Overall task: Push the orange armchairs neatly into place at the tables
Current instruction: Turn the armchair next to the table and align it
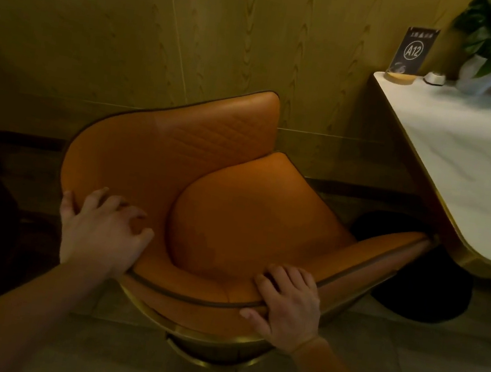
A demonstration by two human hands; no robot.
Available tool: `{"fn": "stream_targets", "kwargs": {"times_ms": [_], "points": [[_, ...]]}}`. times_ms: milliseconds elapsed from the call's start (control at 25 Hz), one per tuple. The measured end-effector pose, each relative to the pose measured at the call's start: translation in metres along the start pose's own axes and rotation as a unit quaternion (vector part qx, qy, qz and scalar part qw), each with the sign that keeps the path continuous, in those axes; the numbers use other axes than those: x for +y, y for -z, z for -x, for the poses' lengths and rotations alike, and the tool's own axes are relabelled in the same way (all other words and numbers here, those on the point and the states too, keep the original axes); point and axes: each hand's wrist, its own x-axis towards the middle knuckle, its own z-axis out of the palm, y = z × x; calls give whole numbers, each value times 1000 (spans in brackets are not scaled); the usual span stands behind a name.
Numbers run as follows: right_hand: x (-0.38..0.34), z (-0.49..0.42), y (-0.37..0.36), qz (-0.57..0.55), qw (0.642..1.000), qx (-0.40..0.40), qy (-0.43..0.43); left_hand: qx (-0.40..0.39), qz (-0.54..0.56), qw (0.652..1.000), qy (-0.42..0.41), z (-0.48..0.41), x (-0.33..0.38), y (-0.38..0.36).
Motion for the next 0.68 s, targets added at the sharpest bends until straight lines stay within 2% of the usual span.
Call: {"fn": "stream_targets", "kwargs": {"times_ms": [560, 680], "points": [[9, -43, -20, 6, 999, 8, -47, 18, 8, 999, -32, -63, -1, -9], [6, -53, -22, 14, 997, -12, -77, 25, 16, 998, -47, -83, -5, -14]]}}
